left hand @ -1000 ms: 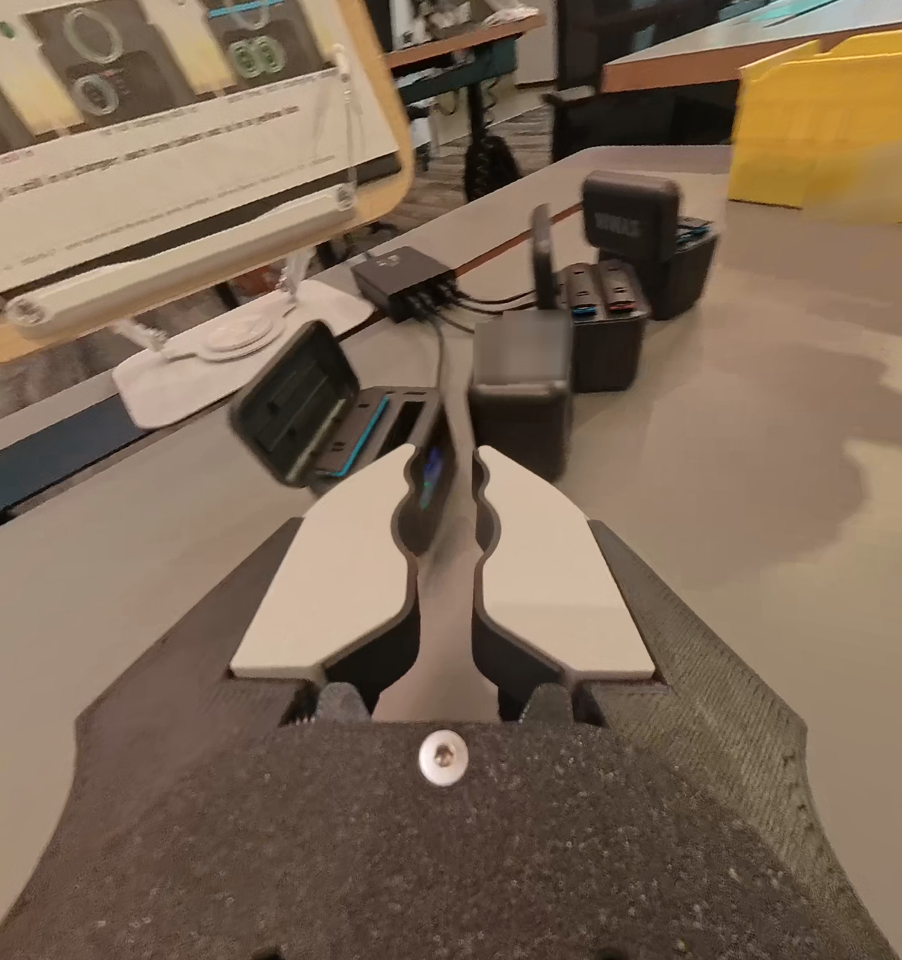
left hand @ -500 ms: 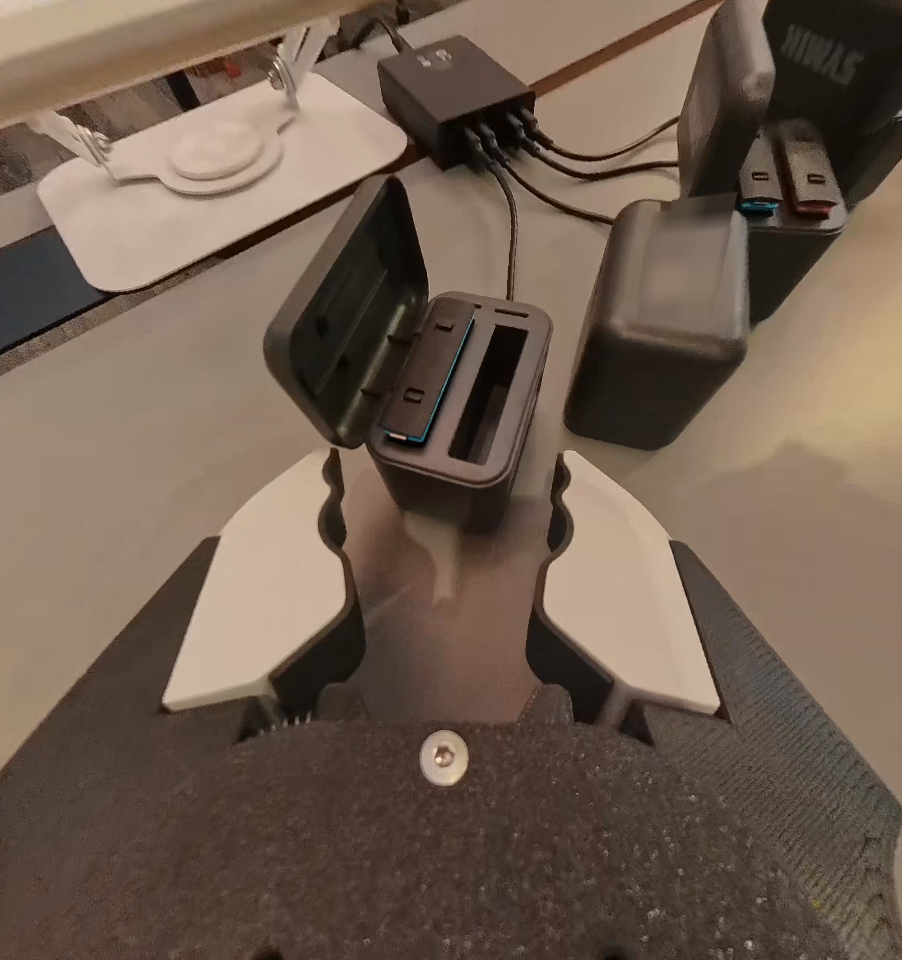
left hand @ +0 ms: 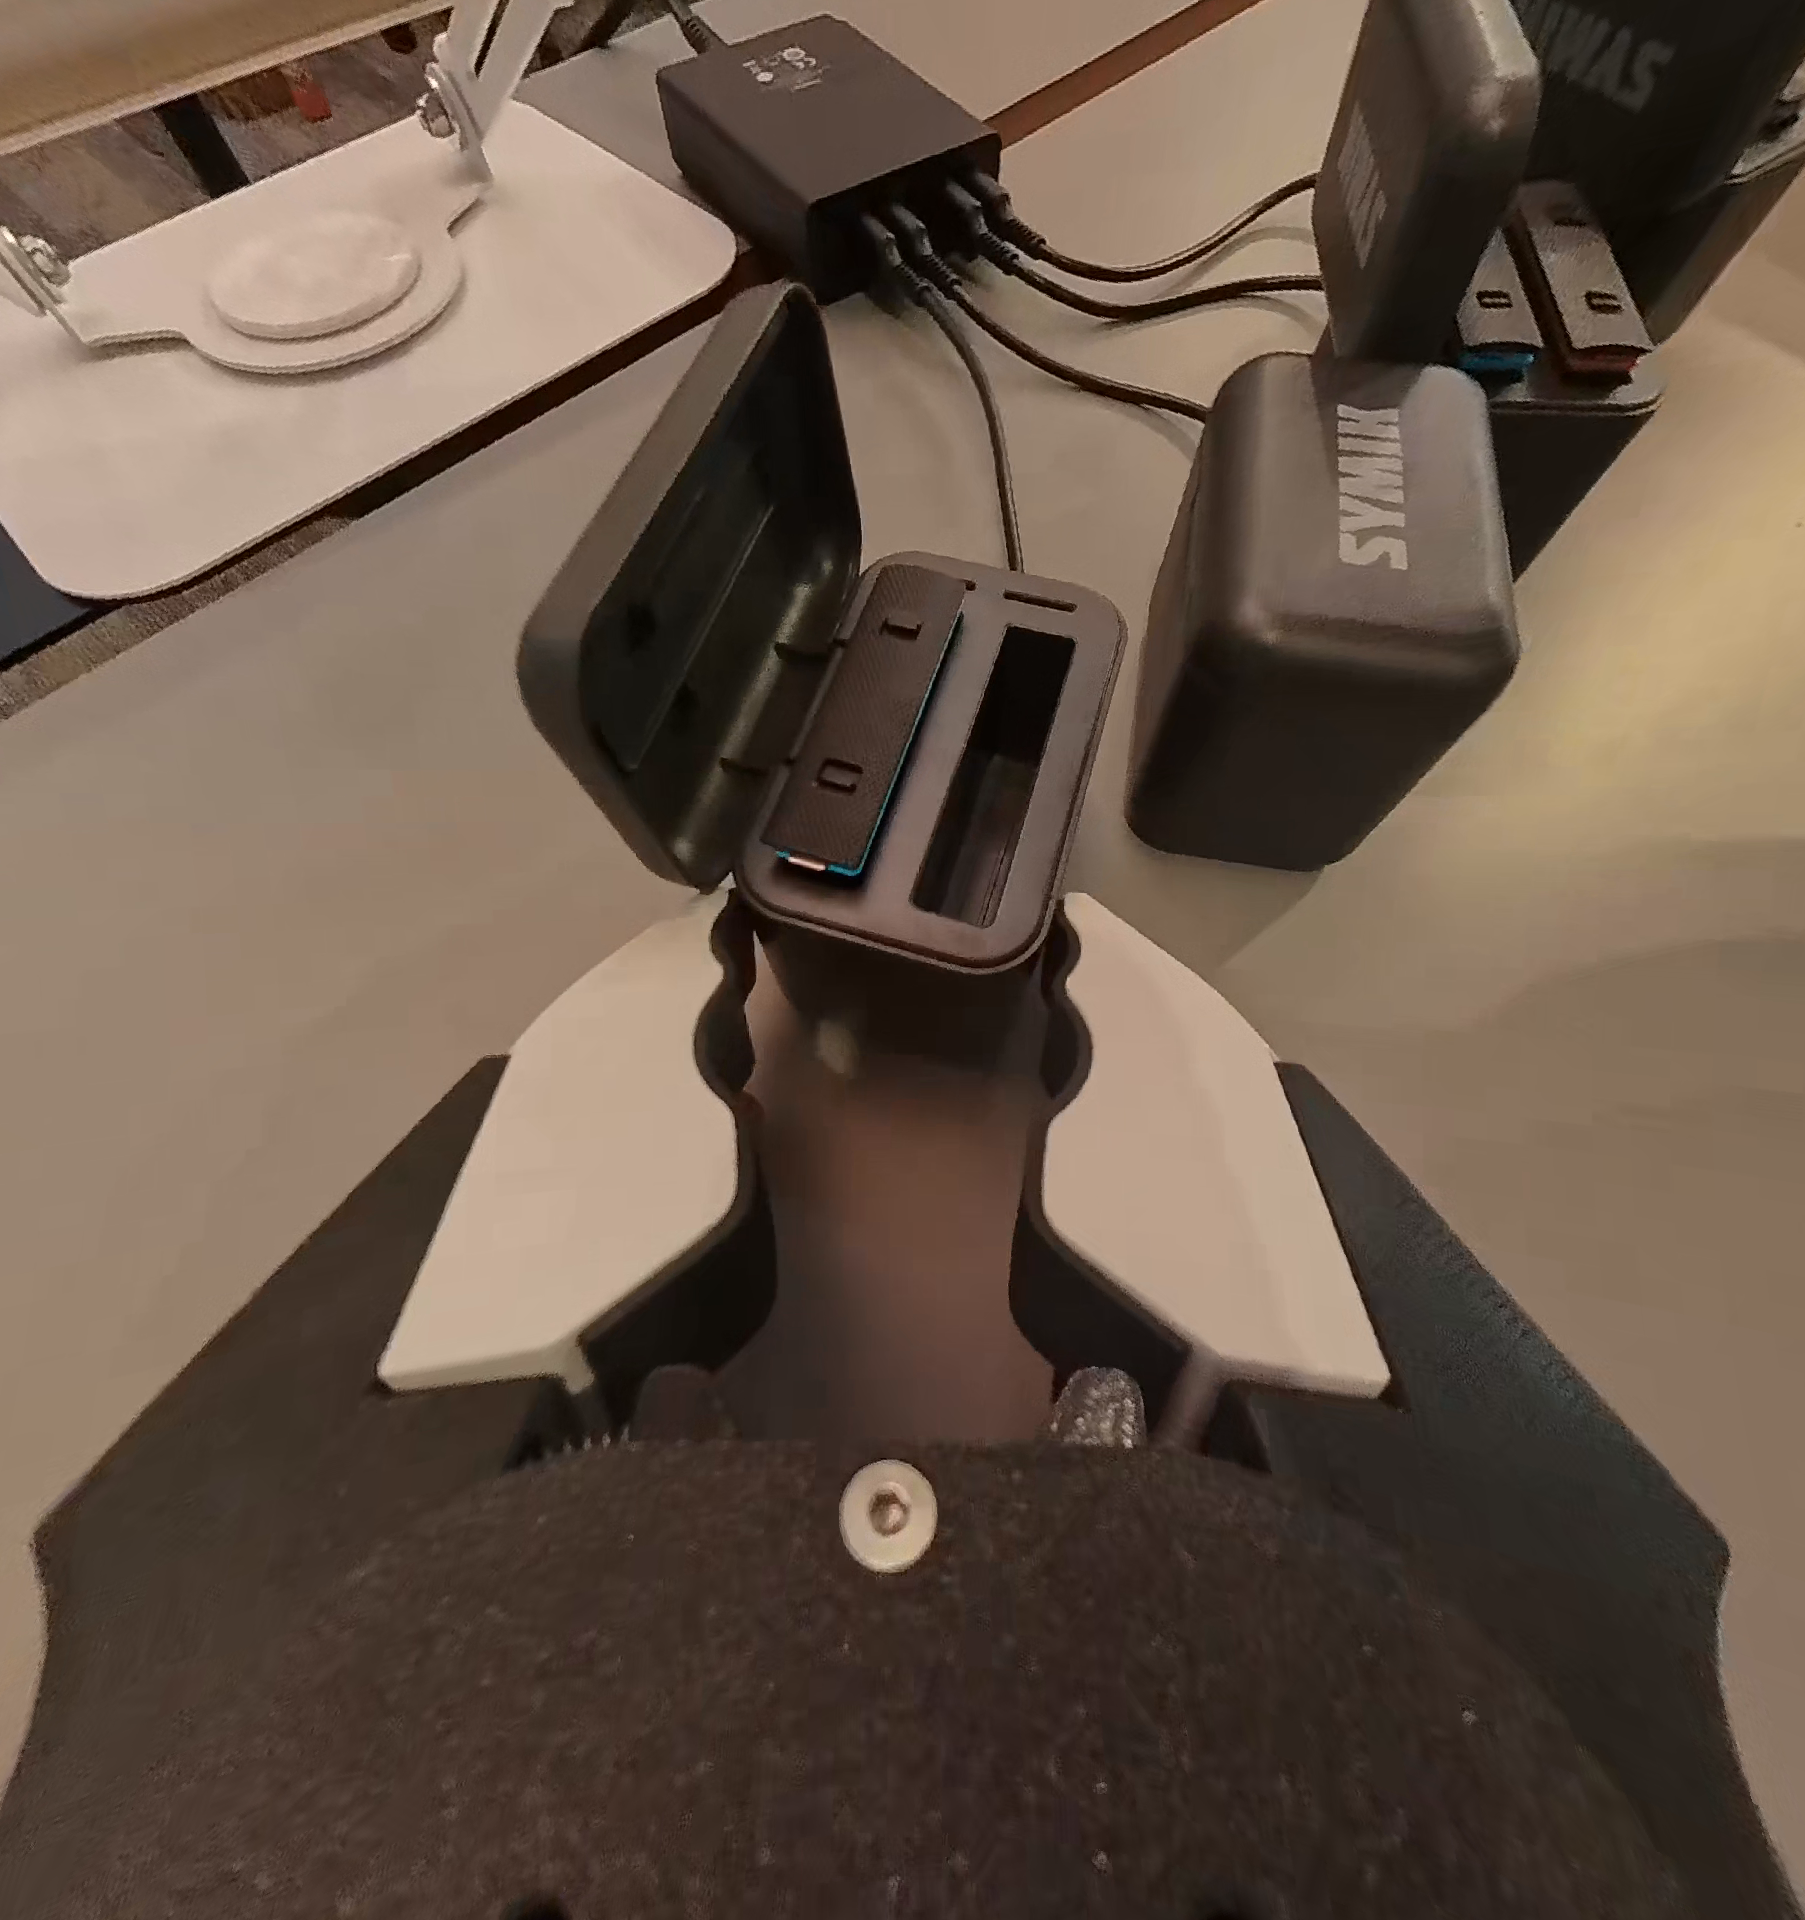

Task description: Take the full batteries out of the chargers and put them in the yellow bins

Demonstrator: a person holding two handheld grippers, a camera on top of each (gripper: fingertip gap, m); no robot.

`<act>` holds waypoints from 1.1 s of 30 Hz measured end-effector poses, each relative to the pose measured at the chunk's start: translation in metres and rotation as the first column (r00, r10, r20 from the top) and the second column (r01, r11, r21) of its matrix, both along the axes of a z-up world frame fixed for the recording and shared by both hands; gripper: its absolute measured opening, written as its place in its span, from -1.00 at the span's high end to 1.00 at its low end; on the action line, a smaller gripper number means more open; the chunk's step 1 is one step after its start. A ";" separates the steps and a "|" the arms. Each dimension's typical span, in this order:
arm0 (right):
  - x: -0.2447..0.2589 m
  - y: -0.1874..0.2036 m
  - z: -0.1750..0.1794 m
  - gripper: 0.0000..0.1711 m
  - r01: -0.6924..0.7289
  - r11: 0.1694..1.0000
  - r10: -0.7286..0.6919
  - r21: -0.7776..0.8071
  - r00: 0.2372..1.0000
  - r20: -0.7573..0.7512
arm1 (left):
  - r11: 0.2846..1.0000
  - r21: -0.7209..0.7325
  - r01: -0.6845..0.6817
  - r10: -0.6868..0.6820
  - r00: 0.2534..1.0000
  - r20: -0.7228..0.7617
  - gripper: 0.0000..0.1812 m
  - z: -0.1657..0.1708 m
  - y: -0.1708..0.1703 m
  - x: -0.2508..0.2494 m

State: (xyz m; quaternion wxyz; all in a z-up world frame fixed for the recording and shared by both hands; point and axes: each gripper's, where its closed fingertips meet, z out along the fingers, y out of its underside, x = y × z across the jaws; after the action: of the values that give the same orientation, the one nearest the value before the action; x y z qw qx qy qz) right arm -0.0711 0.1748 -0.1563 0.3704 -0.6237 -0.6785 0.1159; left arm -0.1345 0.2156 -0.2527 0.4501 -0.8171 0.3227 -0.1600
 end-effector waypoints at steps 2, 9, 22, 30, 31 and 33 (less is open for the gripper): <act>-0.011 0.005 -0.013 0.63 -0.071 0.997 0.069 0.016 0.994 0.084 | 1.000 0.016 0.018 -0.018 1.000 -0.013 0.41 0.000 -0.002 0.001; -0.049 0.033 -0.052 0.68 -0.250 0.968 0.232 0.016 0.920 0.317 | 0.998 0.046 0.049 -0.047 0.998 -0.038 0.42 0.001 -0.004 0.002; -0.056 0.049 -0.068 0.83 -0.366 0.926 0.362 -0.097 0.780 0.510 | 0.998 0.036 0.059 -0.058 0.998 -0.032 0.42 0.000 -0.005 0.001; -0.057 0.050 -0.069 0.84 -0.380 0.913 0.396 -0.148 0.737 0.548 | 0.998 0.015 0.064 -0.063 0.998 -0.018 0.42 -0.001 -0.005 0.001; -0.057 0.050 -0.070 0.84 -0.383 0.910 0.403 -0.156 0.733 0.548 | 0.998 0.015 0.064 -0.063 0.998 -0.018 0.42 -0.001 -0.006 0.001; -0.058 0.050 -0.070 0.84 -0.391 0.906 0.413 -0.165 0.727 0.548 | 0.998 0.014 0.064 -0.064 0.998 -0.017 0.42 -0.001 -0.006 0.001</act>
State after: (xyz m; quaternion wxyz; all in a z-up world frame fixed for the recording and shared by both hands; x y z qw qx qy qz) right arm -0.1286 0.2248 -0.2259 0.1041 -0.4745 -0.8740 0.0141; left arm -0.1338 0.2100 -0.2540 0.4480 -0.8044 0.3535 -0.1651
